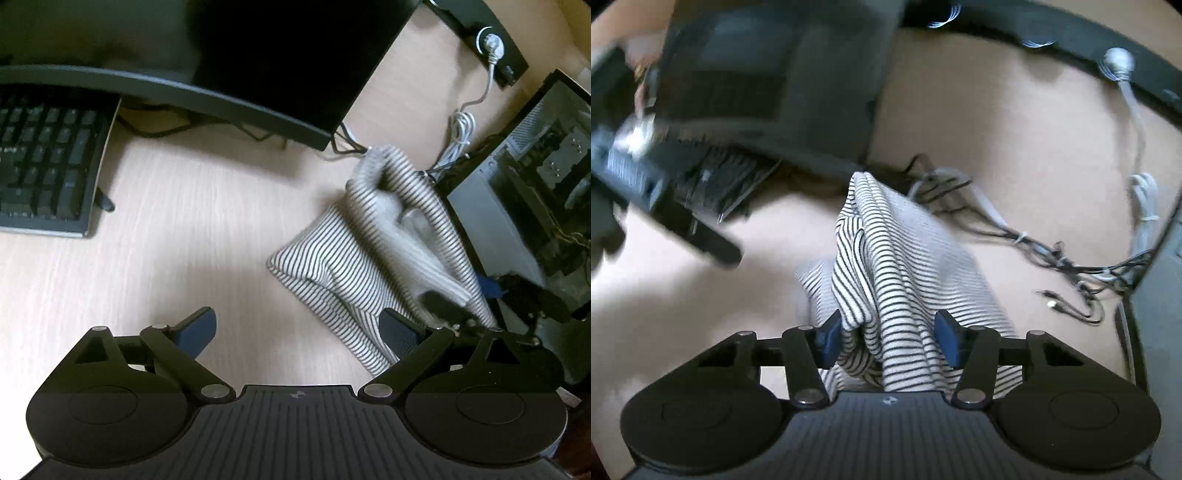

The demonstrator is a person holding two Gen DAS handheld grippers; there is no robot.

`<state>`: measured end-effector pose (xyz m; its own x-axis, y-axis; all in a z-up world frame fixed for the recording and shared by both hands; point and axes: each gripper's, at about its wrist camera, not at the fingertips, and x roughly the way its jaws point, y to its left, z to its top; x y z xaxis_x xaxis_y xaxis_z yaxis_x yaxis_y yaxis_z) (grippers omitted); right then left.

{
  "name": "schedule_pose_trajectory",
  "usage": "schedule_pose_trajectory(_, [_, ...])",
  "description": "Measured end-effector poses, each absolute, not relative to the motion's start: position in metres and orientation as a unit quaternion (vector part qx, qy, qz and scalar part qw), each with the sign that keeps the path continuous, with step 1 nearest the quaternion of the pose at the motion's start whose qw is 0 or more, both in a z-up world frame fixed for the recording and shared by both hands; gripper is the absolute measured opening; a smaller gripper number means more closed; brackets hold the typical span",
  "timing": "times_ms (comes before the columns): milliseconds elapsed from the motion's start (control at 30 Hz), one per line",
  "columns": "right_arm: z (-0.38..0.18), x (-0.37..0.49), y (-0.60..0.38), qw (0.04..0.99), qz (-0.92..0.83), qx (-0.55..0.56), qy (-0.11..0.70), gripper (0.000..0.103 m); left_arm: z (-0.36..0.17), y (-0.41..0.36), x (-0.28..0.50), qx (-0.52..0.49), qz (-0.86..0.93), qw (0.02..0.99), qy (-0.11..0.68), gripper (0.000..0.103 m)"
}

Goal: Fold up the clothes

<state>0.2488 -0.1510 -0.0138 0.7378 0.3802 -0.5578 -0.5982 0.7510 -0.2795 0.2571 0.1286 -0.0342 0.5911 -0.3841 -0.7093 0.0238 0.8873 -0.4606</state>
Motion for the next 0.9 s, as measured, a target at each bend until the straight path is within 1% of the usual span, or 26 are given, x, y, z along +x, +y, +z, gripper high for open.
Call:
schedule_pose_trajectory(67, [-0.010, 0.248, -0.156, 0.909, 0.260, -0.231, 0.229, 0.064, -0.036, 0.123, 0.257, -0.209, -0.119, 0.864, 0.442, 0.098])
schedule_pose_trajectory(167, [-0.027, 0.246, -0.144, 0.902, 0.258, -0.270, 0.215, 0.067, -0.038, 0.112, 0.258, -0.210, -0.130, 0.859, 0.448, 0.098])
schedule_pose_trajectory(200, [-0.032, 0.246, -0.140, 0.900, 0.258, -0.281, 0.210, 0.063, -0.039, 0.107, 0.260, -0.211, -0.136, 0.857, 0.451, 0.094])
schedule_pose_trajectory(233, [-0.033, 0.248, -0.140, 0.900, 0.258, -0.284, 0.206, 0.050, -0.040, 0.101, 0.260, -0.212, -0.145, 0.854, 0.451, 0.090])
schedule_pose_trajectory(267, [-0.027, 0.250, -0.144, 0.901, 0.259, -0.283, 0.202, 0.033, -0.041, 0.095, 0.261, -0.214, -0.155, 0.852, 0.452, 0.080])
schedule_pose_trajectory(300, [-0.016, 0.253, -0.149, 0.902, 0.262, -0.281, 0.198, 0.031, -0.042, 0.088, 0.263, -0.217, -0.171, 0.848, 0.452, 0.070])
schedule_pose_trajectory(333, [-0.005, 0.256, -0.154, 0.903, 0.265, -0.278, 0.195, 0.028, -0.045, 0.080, 0.265, -0.222, -0.188, 0.844, 0.451, 0.066])
schedule_pose_trajectory(367, [0.007, 0.258, -0.159, 0.903, 0.267, -0.276, 0.191, 0.025, -0.047, 0.073, 0.268, -0.225, -0.202, 0.839, 0.452, 0.060])
schedule_pose_trajectory(400, [0.018, 0.261, -0.164, 0.904, 0.270, -0.274, 0.187, 0.025, -0.050, 0.067, 0.270, -0.225, -0.214, 0.836, 0.452, 0.055])
schedule_pose_trajectory(433, [0.030, 0.259, -0.167, 0.902, 0.285, -0.265, 0.188, 0.024, -0.054, 0.060, 0.274, -0.220, -0.222, 0.834, 0.454, 0.053])
schedule_pose_trajectory(500, [0.056, 0.246, -0.168, 0.889, 0.340, -0.232, 0.198, 0.024, -0.062, 0.054, 0.279, -0.207, -0.221, 0.832, 0.465, 0.047])
schedule_pose_trajectory(533, [0.063, 0.239, -0.167, 0.880, 0.366, -0.222, 0.206, 0.024, -0.066, 0.052, 0.281, -0.202, -0.219, 0.830, 0.471, 0.046])
schedule_pose_trajectory(600, [0.056, 0.230, -0.160, 0.864, 0.392, -0.217, 0.231, 0.024, -0.070, 0.054, 0.282, -0.201, -0.219, 0.829, 0.474, 0.042])
schedule_pose_trajectory(667, [0.044, 0.230, -0.155, 0.859, 0.392, -0.215, 0.249, 0.024, -0.071, 0.056, 0.282, -0.199, -0.220, 0.830, 0.472, 0.041])
schedule_pose_trajectory(733, [0.036, 0.235, -0.151, 0.861, 0.381, -0.216, 0.259, 0.024, -0.062, 0.069, 0.277, -0.198, -0.204, 0.841, 0.460, 0.041])
schedule_pose_trajectory(800, [0.031, 0.241, -0.145, 0.860, 0.376, -0.222, 0.264, 0.024, -0.052, 0.081, 0.271, -0.197, -0.188, 0.852, 0.447, 0.042])
schedule_pose_trajectory(900, [0.016, 0.232, -0.130, 0.853, 0.370, -0.251, 0.269, 0.027, -0.037, 0.099, 0.263, -0.195, -0.163, 0.867, 0.428, 0.047])
